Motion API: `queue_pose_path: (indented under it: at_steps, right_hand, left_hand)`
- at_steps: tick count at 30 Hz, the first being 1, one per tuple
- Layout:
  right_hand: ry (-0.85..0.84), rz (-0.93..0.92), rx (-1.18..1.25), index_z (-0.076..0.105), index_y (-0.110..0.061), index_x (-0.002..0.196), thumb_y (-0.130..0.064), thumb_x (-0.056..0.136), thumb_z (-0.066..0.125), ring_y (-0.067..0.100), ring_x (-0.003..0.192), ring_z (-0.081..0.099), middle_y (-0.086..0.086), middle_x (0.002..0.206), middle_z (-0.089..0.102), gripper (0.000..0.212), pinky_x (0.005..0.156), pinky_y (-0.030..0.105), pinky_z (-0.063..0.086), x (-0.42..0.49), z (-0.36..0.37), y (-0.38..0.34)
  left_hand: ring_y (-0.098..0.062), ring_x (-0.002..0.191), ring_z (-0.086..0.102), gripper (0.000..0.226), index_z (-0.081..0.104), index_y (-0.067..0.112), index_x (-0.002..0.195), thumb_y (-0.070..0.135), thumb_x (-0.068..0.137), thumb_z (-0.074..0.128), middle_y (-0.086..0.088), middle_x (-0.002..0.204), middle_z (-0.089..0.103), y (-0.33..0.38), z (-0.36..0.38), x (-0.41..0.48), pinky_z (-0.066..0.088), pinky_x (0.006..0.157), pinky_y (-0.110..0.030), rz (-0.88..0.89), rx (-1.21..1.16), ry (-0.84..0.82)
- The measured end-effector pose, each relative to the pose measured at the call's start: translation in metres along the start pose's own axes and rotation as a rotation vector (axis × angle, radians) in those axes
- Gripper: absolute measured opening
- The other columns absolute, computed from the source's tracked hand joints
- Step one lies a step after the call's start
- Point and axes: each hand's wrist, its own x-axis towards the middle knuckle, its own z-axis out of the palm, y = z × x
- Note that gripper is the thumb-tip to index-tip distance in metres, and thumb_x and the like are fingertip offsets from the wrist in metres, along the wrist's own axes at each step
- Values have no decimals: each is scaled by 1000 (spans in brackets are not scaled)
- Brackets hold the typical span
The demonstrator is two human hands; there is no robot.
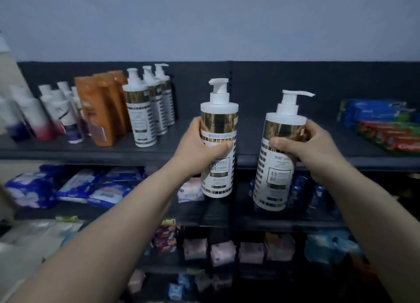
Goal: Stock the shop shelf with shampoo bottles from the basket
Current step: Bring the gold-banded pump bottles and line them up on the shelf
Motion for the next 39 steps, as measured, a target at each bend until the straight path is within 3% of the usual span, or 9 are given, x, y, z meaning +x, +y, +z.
queue_pose_path:
  at_steps: [5, 10, 14, 18, 24, 27, 32, 36, 39]
  right_hand:
    - [-6, -74, 30, 64, -25, 103, -19, 61, 87, 12, 85, 70, -5, 92, 72, 48, 80, 38, 58, 52, 59, -11]
    - [27, -103, 88, 61, -20, 111, -14, 64, 87, 14, 91, 69, -2, 100, 71, 54, 84, 40, 57, 85, 104, -12]
    - [12, -117, 96, 60, -21, 111, -12, 66, 86, 12, 91, 69, -3, 101, 70, 53, 85, 38, 57, 107, 124, -12]
    - [-22, -114, 93, 59, -23, 113, -14, 65, 86, 8, 90, 69, -6, 101, 70, 56, 83, 34, 56, 131, 134, -8]
    - [-86, -120, 90, 59, -23, 114, -13, 65, 86, 11, 92, 69, -5, 101, 70, 57, 85, 38, 56, 170, 138, -4]
    - [-124, -123, 78, 58, -27, 112, -15, 64, 86, 10, 92, 69, -6, 101, 70, 57, 86, 39, 56, 189, 143, -1]
    - [-176, -127, 78, 57, -27, 114, -18, 64, 87, 9, 93, 68, -8, 103, 69, 59, 86, 39, 56, 215, 163, 9]
    - [-193, -133, 88, 56, -23, 116, -17, 63, 87, 8, 92, 67, -8, 103, 67, 62, 87, 36, 56, 234, 186, 14]
    - [-207, -137, 78, 53, -24, 118, -20, 62, 88, 8, 93, 65, -10, 103, 66, 66, 88, 36, 54, 248, 206, 15]
  left_hand:
    - [3, 89, 58, 55, 44, 23, 116, 25, 74, 80, 15, 101, 60, -23, -49, 56, 43, 70, -13, 34, 88, 116]
    - [-8, 94, 62, 56, 46, 21, 115, 24, 72, 81, 10, 103, 62, -56, -71, 100, 50, 86, -29, 18, 121, 166]
    - [3, 85, 55, 52, 44, 23, 111, 24, 74, 80, 15, 95, 56, -69, -75, 123, 41, 69, -14, 8, 143, 177]
    - [5, 84, 53, 48, 44, 23, 108, 22, 75, 79, 11, 98, 57, -79, -72, 145, 38, 67, -11, 2, 147, 212]
    - [-10, 100, 60, 54, 39, 29, 115, 22, 77, 76, 5, 110, 61, -96, -69, 156, 50, 89, -32, -45, 143, 233]
    - [1, 102, 57, 66, 30, 39, 124, 19, 78, 73, 16, 112, 57, -98, -63, 152, 47, 88, -21, -21, 142, 275]
    - [-10, 125, 48, 93, 25, 24, 145, 30, 70, 80, 8, 137, 50, -101, -50, 147, 42, 105, -35, 28, 254, 395]
    - [0, 113, 46, 82, 30, 23, 141, 20, 75, 79, 16, 124, 48, -100, -59, 146, 37, 95, -20, 21, 256, 441]
    - [3, 115, 44, 89, 23, 26, 146, 20, 76, 78, 15, 131, 49, -101, -63, 144, 34, 93, -16, 16, 269, 445]
